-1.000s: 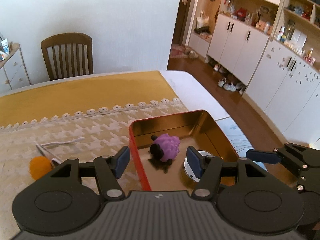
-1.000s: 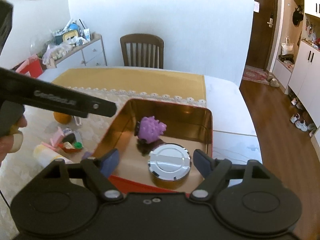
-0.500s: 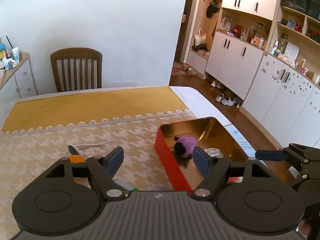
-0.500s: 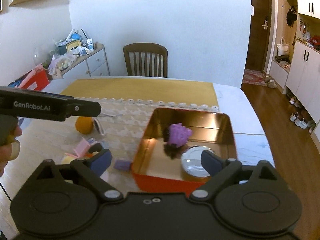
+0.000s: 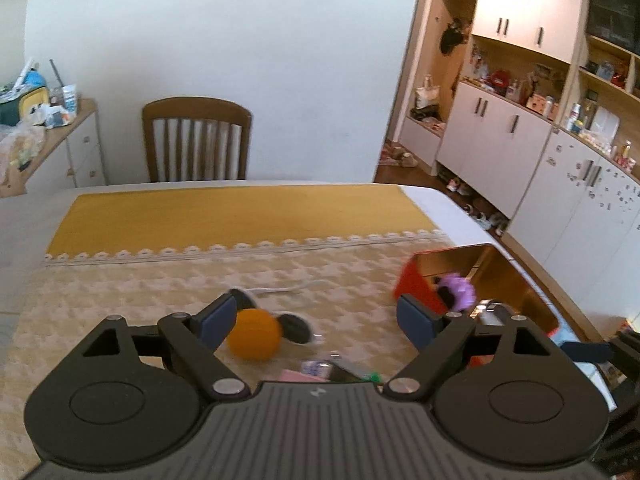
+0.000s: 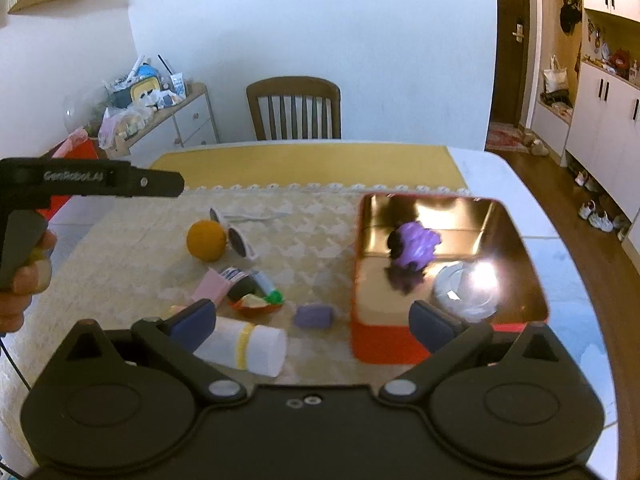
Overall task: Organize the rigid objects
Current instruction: 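Grasp the orange with the left gripper while the right grasps the white-yellow bottle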
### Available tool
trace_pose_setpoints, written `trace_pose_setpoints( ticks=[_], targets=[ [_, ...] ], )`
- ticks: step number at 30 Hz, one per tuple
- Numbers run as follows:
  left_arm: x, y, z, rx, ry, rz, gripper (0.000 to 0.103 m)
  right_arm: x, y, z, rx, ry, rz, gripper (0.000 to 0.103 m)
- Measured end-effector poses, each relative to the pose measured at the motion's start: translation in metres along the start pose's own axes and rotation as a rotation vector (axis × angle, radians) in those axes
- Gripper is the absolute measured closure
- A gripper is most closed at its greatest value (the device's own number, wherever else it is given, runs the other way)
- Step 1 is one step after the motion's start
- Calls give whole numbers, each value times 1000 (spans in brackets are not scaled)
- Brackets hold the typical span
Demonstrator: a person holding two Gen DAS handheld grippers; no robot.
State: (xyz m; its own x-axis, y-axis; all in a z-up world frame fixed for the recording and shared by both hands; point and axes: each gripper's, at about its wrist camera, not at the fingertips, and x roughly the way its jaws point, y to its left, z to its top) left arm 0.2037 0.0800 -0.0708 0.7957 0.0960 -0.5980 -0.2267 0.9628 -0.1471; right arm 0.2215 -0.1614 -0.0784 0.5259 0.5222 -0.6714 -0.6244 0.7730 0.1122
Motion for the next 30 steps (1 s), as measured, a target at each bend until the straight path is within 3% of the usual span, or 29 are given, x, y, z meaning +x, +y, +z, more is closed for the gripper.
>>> trace_pose_setpoints(
  ticks=[12,20,30],
  targets=[
    [53,49,-19,2,82,39,16,58,45,-7,61,99,-125,0],
    [78,49,-22,46,108,28,16,92,48,-7,148,153,-212,0],
    [102,54,-28,54,150,28,16,103,50,-21,206,250,-171,0]
  ],
)
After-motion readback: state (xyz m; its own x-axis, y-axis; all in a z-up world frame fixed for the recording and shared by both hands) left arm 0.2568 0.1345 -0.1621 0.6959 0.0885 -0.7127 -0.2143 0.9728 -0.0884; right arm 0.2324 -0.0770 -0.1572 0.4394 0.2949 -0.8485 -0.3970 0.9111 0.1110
